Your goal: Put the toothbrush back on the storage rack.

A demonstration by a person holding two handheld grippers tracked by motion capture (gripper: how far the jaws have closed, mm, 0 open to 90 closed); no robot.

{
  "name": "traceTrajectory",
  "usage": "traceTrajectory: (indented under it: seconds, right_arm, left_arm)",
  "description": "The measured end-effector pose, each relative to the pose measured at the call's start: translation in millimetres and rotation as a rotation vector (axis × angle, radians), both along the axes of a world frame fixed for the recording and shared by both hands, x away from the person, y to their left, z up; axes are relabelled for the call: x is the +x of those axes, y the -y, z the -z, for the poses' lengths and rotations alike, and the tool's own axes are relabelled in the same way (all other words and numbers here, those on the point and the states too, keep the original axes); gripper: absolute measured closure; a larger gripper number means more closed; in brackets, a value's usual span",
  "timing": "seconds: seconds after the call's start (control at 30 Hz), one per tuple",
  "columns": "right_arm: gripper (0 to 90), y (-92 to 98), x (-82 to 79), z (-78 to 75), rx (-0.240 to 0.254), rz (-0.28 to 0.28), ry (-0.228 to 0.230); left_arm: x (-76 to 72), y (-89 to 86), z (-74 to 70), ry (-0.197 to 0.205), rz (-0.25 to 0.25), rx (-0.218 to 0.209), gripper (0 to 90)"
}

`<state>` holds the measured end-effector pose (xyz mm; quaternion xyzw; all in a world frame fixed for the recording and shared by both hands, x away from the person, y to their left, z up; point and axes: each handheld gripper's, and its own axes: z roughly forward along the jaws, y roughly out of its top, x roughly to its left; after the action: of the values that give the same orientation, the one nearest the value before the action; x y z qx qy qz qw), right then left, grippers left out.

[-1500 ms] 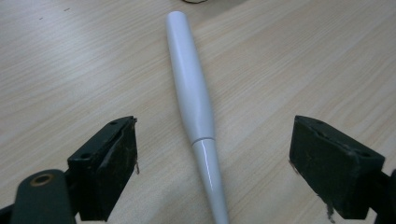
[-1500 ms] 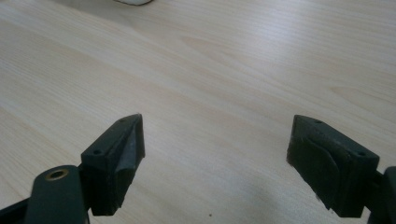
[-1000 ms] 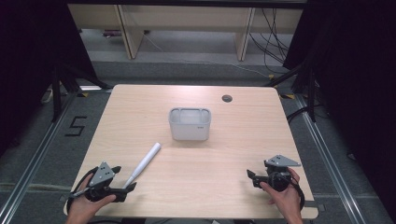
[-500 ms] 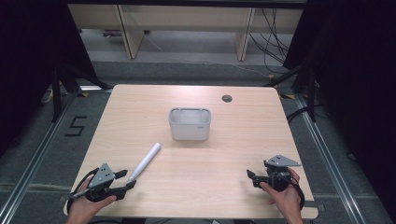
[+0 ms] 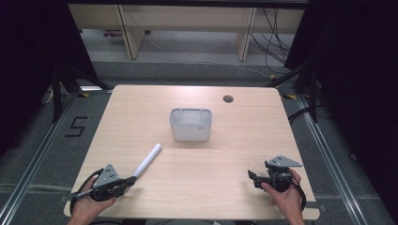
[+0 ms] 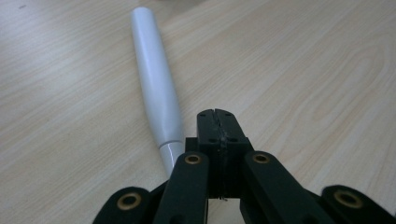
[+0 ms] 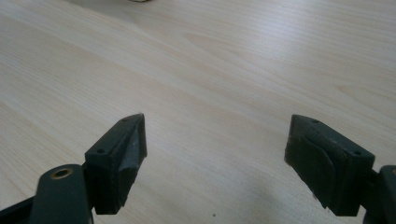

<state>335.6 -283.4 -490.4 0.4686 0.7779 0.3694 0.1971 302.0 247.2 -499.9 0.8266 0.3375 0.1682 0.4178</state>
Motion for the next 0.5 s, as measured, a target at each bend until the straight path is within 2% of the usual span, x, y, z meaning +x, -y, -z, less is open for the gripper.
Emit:
traceTrajectory:
  seconds: [0.03, 0.07, 0.1, 0.13, 0.23, 0.3, 0.37, 0.4, 0.43, 0.47, 0.5]
  right_arm:
    - [21.3, 0.0, 0.0, 0.0, 0.001, 0.0, 0.001]
    - [21.3, 0.0, 0.0, 0.0, 0.001, 0.0, 0.001]
    - [21.4, -0.1, -0.1, 0.0, 0.001, -0.001, -0.001]
    - [21.4, -0.1, -0.1, 0.0, 0.001, -0.001, -0.001]
    - [21.4, 0.2, 0.0, -0.3, -0.007, 0.001, 0.007]
    - [21.6, 0.2, 0.0, -0.2, -0.01, -0.002, 0.007]
    - [21.7, 0.1, 0.1, -0.2, -0.01, -0.002, 0.006]
    - [21.7, 0.2, 0.2, -0.2, -0.01, -0.004, 0.006]
    - [21.7, 0.2, 0.1, -0.2, -0.01, -0.004, 0.006]
    - [21.7, 0.1, 0.1, -0.1, -0.01, -0.005, 0.006]
    - [21.7, 0.4, 0.7, 0.2, -0.006, -0.009, 0.005]
  left_arm:
    - [0.8, 0.3, 0.8, 0.001, 0.003, 0.005, 89.8]
    - [0.8, -0.8, -0.6, -0.004, 0.009, 0.036, 89.8]
    - [1.0, -0.6, -0.1, -0.006, 0.009, 0.035, 89.8]
    - [0.6, 1.3, 2.1, -0.011, -0.003, 0.002, 89.8]
    - [2.5, -2.8, 1.5, -0.017, 0.017, 0.071, 89.8]
    - [2.4, -1.5, 2.4, -0.023, 0.016, 0.061, 89.8]
    - [3.0, -1.4, 3.6, -0.02, 0.02, 0.08, 89.8]
    - [3.3, -0.6, 4.6, -0.021, 0.014, 0.069, 89.8]
    - [4.5, -2.1, 4.7, -0.022, 0.02, 0.089, 89.8]
    - [5.5, -2.3, 5.8, -0.025, 0.02, 0.082, 89.8]
    - [7.9, -4.0, 6.1, -0.015, 0.026, 0.1, 89.8]
